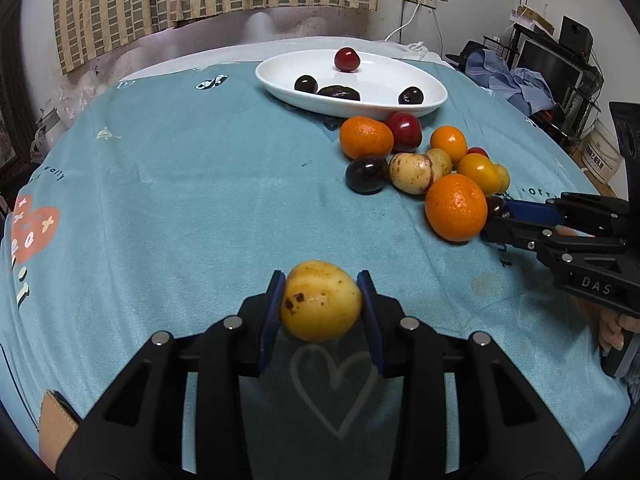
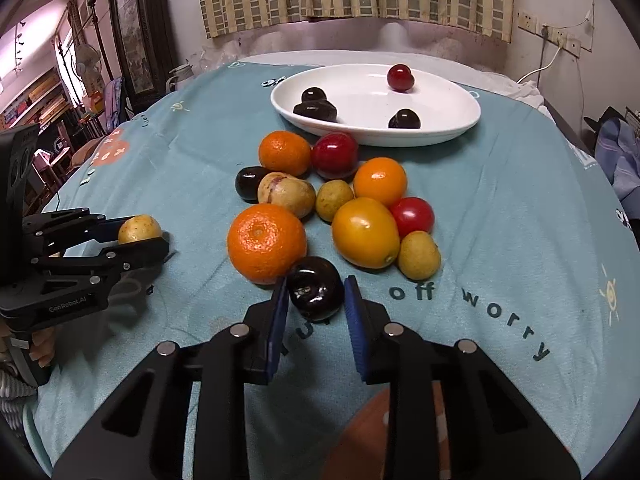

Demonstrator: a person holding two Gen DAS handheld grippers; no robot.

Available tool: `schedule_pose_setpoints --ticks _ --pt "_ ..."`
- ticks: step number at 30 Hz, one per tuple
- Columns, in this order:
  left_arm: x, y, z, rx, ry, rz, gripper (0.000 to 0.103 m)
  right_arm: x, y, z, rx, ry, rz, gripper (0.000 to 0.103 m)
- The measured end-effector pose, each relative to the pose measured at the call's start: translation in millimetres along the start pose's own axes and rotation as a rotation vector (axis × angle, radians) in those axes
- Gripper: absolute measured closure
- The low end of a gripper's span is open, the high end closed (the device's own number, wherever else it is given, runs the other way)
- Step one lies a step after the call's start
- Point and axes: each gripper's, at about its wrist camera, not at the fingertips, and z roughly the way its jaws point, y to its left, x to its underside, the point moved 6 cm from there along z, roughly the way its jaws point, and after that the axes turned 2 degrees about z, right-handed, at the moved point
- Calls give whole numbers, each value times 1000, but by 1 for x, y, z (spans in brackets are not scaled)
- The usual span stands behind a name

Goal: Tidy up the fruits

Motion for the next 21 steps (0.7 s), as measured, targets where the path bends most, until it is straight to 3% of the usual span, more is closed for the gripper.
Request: schedule_pose_setpoints --ticks 14,18,21 --pt "-5 5 -10 6 -47 -28 67 -13 -11 -22 -71 -61 90 75" --pt "-21 6 -14 -7 -72 -20 67 -18 -22 -30 -80 -93 135 75" --pt "-53 7 -16 -3 -97 -28 67 -24 -33 -36 -94 -108 181 75"
